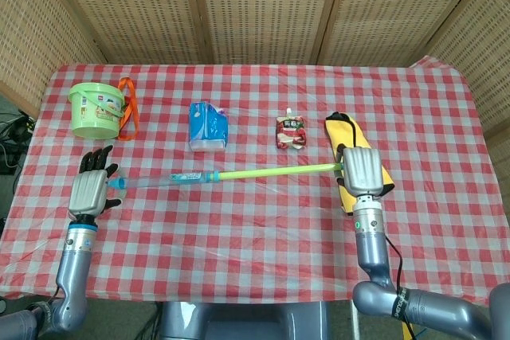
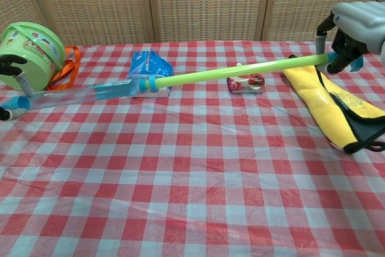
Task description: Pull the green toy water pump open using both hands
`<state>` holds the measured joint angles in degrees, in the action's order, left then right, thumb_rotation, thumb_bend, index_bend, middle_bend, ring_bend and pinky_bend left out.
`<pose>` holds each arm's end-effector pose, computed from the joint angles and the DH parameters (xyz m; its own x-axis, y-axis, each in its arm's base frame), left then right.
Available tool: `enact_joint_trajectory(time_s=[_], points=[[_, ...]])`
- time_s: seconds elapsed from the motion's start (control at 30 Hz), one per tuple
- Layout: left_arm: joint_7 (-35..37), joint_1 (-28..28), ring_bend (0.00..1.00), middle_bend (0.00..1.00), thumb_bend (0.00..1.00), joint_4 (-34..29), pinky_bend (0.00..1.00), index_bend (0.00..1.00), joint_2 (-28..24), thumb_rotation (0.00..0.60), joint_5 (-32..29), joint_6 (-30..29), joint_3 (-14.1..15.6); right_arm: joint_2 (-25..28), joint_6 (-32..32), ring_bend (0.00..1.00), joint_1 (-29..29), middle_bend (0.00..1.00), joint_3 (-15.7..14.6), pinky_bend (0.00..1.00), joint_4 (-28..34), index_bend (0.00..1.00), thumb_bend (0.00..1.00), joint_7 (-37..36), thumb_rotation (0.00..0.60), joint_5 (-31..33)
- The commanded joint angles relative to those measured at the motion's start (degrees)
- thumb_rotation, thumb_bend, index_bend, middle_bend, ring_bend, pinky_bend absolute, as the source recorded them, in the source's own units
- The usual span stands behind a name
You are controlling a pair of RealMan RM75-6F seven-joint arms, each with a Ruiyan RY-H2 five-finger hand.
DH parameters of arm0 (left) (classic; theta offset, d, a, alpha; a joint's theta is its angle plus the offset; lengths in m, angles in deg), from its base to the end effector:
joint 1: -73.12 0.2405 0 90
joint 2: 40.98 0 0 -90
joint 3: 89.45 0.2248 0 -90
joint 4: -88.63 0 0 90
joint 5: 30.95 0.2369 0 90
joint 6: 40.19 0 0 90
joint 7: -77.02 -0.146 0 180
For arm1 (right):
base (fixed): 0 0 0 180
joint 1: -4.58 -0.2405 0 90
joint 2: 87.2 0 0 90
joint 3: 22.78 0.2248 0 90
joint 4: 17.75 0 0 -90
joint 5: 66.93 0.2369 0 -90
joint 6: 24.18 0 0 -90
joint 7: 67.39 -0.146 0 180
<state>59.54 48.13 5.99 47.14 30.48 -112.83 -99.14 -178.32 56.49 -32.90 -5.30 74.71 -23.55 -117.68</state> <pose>-0.2332 0.2919 0.0062 0.3492 0.1007 0.9316 0.9335 0.0491 -0.3552 -0.1253 -0.3302 0.0161 0.5023 0.0263 0.8643 -0.8646 0.0293 0.5016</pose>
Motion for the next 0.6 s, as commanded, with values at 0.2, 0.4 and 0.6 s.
enact_joint_trajectory(time_s=[0.2, 0.4, 0.6], points=[[-0.25, 0.06, 0.0, 0.0, 0.39, 0.31, 0.0, 0.57, 0.61, 0.6, 0.34, 0.5, -0.21, 0.3, -0.65, 1.0, 0.49, 1.0, -0.08, 0.96, -0.6, 0.81, 0.58, -0.55, 0.6, 0.46], [-0.97, 0.11, 0.0, 0.0, 0.39, -0.01, 0.0, 0.57, 0.8, 0.6, 0.54, 0.57, -0.38, 0.11, -1.26, 1.0, 0.91, 1.0, -0.35, 0.97, -1.97, 0.81, 0.58, -1.24, 0.6, 0.79], [-1.15, 0.14, 0.0, 0.0, 0.39, -0.07, 0.0, 0.57, 0.86, 0.6, 0.69, 0.77, -0.48, 0.02, -1.7, 1.0, 1.09, 1.0, -0.23, 0.97, -3.11, 0.81, 0.58, -1.71, 0.6, 1.13]])
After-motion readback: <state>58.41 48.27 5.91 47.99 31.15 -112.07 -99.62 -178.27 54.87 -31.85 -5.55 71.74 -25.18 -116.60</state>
